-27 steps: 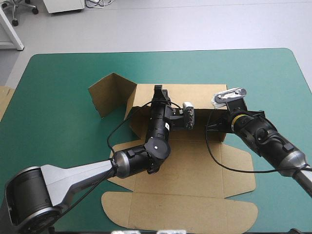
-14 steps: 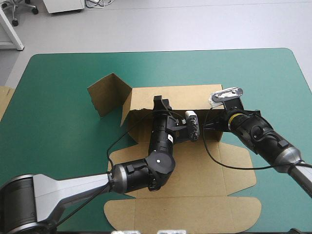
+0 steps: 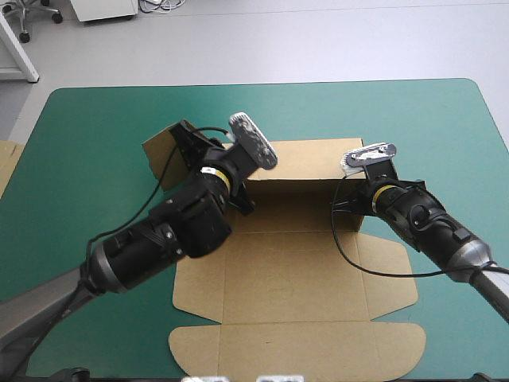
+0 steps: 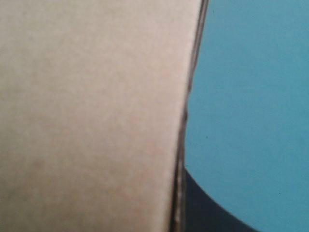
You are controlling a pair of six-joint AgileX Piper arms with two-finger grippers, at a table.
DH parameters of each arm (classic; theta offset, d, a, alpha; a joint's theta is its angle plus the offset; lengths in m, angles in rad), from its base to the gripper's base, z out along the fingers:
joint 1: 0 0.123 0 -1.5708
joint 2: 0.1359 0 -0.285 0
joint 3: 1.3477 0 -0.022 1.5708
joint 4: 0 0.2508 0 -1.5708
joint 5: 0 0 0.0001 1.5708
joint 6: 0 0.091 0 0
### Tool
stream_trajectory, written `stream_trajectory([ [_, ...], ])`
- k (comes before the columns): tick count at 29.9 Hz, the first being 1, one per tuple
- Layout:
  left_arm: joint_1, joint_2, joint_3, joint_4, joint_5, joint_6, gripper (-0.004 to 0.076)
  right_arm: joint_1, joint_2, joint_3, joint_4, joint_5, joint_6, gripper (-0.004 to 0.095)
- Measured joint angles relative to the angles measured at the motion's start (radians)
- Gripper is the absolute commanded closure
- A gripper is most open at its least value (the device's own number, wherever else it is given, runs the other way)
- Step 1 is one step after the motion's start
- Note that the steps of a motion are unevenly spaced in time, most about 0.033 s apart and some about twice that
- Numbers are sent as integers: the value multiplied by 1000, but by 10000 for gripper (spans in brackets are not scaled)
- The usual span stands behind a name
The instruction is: Fold the box
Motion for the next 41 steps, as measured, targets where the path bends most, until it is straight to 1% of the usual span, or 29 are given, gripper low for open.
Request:
stream_trajectory([
  [4, 152, -2, -102, -159, 11, 66, 504, 0, 0, 0, 3, 7, 3, 929],
  [9, 364, -3, -148, -299, 16, 113, 504, 0, 0, 0, 4, 8, 3, 929],
  [13, 562, -3, -148, -452, 18, 126, 504, 0, 0, 0, 5, 9, 3, 929],
  [18, 815, -3, -142, -670, 15, 199, 504, 0, 0, -9, 8, 27, 3, 929],
  [21, 961, -3, -115, -753, 11, 215, 504, 0, 0, -31, 18, 67, 3, 929],
  [23, 1036, -3, -80, -808, 11, 224, 504, 0, 0, -62, 32, 119, -6, 929],
  [26, 1088, -3, -17, -861, 10, 256, 504, 0, 0, -122, 54, 202, -42, 929],
  [31, 1096, -3, 56, -895, -22, 274, 504, 0, 1, -247, 104, 338, -123, 929],
  [41, 1096, -3, 70, -904, -62, 275, 504, 0, 63, -498, 172, 600, -235, 929],
])
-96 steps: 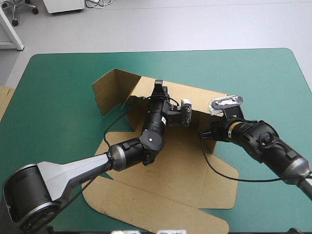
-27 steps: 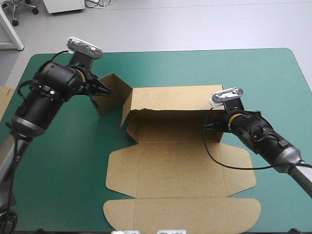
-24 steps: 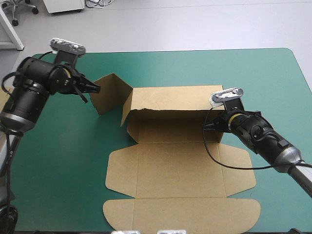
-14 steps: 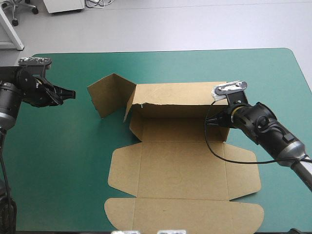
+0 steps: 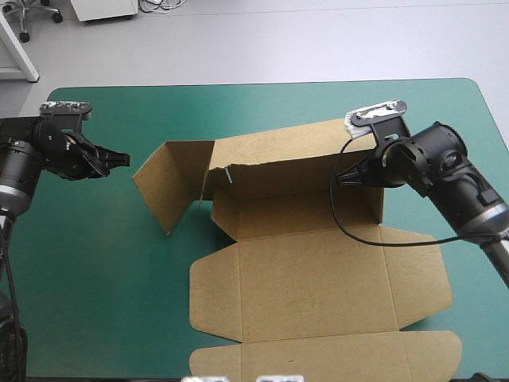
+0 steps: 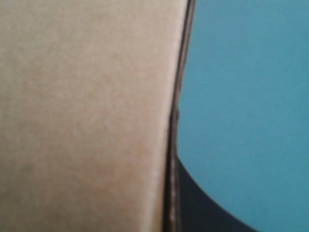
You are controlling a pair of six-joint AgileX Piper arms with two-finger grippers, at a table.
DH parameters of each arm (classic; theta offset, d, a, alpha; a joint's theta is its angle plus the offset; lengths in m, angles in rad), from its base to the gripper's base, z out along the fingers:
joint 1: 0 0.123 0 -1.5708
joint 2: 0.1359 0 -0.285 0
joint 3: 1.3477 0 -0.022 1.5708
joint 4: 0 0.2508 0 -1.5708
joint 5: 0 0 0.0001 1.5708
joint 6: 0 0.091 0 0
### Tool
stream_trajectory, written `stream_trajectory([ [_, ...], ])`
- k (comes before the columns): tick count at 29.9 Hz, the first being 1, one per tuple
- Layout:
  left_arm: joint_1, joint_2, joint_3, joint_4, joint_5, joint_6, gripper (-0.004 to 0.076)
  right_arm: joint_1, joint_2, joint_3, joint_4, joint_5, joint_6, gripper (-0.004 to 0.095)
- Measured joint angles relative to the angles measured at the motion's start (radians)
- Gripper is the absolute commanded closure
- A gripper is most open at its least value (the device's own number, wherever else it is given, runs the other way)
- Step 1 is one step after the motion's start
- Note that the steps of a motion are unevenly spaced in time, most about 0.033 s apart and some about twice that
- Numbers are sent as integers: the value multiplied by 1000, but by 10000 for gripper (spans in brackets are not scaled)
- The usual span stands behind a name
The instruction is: Fold the box
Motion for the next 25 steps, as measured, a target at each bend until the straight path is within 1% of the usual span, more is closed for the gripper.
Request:
stream_trajectory([
  [5, 0, 0, 0, 0, -2, 0, 504, -12, 97, -109, 72, 87, -47, 929],
  [9, 0, 0, 0, -6, -1, 0, 504, -40, 191, -193, 147, 119, -79, 929],
  [16, 0, -5, 0, -16, 3, 0, 504, -142, 361, -288, 272, 130, -107, 928],
  [18, 0, -10, 0, -17, 7, 0, 504, -170, 407, -302, 306, 128, -111, 913],
  [19, 0, -12, 0, -17, 8, 0, 504, -183, 419, -316, 322, 127, -114, 897],
  [21, 0, -16, 0, -17, 12, 0, 504, -202, 437, -335, 339, 129, -116, 813],
  [24, 0, -20, 0, -17, 14, 0, 504, -211, 460, -345, 344, 97, -133, 635],
  [25, 0, -21, 0, -17, 14, 0, 504, -211, 469, -345, 345, 93, -138, 590],
])
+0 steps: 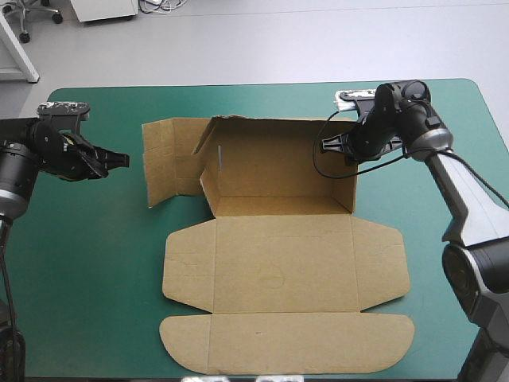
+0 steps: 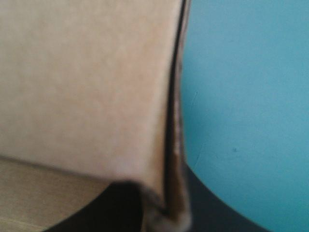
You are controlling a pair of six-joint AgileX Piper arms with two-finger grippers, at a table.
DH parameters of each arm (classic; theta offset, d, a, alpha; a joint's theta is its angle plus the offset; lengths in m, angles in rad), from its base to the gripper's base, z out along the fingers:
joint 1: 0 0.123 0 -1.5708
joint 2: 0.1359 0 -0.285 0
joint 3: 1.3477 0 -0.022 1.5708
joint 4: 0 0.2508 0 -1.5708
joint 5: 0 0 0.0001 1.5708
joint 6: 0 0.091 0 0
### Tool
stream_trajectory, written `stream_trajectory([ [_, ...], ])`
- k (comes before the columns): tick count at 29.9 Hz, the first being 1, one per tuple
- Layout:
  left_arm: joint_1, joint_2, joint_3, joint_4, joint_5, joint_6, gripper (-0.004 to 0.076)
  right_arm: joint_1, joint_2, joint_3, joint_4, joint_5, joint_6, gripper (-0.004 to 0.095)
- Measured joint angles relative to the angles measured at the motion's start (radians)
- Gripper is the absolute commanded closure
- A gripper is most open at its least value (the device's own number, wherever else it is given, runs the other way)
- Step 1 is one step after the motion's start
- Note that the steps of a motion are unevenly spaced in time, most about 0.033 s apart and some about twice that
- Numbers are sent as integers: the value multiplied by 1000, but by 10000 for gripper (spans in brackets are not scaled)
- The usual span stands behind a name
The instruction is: Fold the box
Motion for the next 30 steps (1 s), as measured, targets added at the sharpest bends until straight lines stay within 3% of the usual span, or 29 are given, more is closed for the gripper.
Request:
stream_trajectory([
  [4, 0, 0, 0, -3, 2, 15, 504, 1, 25, 9, 3, -21, -10, 480],
  [15, 0, 0, 0, -8, -15, 26, 504, 15, -53, 9, -12, 26, -23, 481],
  [25, 0, 0, 0, -7, -53, 34, 504, 163, -220, 124, -220, 9, 66, 480],
  [30, 0, 0, 0, -7, -54, 49, 504, 235, -313, 301, -306, -126, 185, 481],
])
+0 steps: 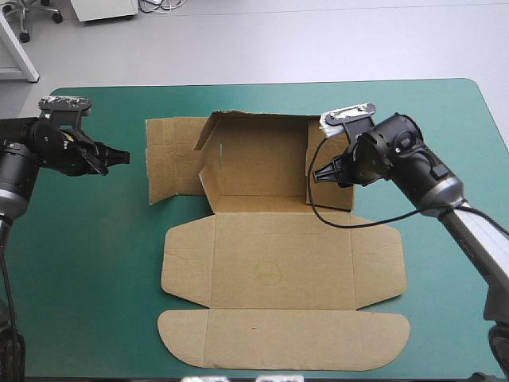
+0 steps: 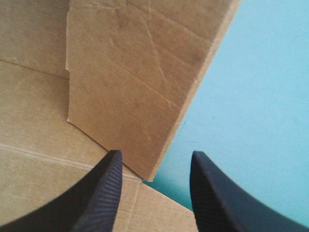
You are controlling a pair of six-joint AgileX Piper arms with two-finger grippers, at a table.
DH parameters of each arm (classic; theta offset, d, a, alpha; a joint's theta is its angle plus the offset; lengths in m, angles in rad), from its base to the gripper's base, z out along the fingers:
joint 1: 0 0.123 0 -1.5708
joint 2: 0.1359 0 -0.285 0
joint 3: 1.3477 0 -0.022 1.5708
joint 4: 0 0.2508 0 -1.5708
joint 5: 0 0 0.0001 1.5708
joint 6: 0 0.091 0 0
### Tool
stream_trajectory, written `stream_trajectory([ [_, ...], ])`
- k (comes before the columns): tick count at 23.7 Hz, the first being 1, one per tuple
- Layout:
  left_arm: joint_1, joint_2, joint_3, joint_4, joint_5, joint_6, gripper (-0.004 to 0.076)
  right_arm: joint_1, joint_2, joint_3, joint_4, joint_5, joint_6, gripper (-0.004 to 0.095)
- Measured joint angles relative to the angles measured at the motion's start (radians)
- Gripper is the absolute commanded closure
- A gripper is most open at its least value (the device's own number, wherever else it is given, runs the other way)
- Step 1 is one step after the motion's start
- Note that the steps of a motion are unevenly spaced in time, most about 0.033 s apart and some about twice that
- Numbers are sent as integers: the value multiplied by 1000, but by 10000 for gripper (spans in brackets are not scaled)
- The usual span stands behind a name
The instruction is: Fold the box
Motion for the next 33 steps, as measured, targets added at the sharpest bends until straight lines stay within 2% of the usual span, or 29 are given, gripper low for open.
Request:
stream_trajectory([
  [6, 0, 0, 0, -11, 0, 3, 504, 22, -59, 200, -99, -166, 143, 480],
  [8, 0, 0, 0, -12, 2, 3, 504, 22, -59, 271, -113, -282, 170, 481],
  [10, 0, 0, 0, -12, 6, 3, 504, 22, -59, 285, -135, -341, 189, 480],
  [14, 0, 0, 0, -15, 16, 3, 504, 22, -9, 286, -232, -413, 274, 483],
  [20, 0, 0, 0, -15, 16, 3, 504, 19, 71, 286, -275, -484, 319, 496],
  [22, 0, 0, 0, -15, 16, 3, 504, 15, 86, 286, -287, -508, 340, 596],
  [26, 0, 0, 0, -16, 17, 3, 504, -4, 90, 286, -286, -526, 348, 908],
  [30, 0, 0, 0, -19, 17, 3, 504, -21, 90, 267, -268, -503, 357, 929],
  [33, 0, 0, 0, -20, 17, 3, 504, -24, 91, 206, -250, -428, 332, 929],
])
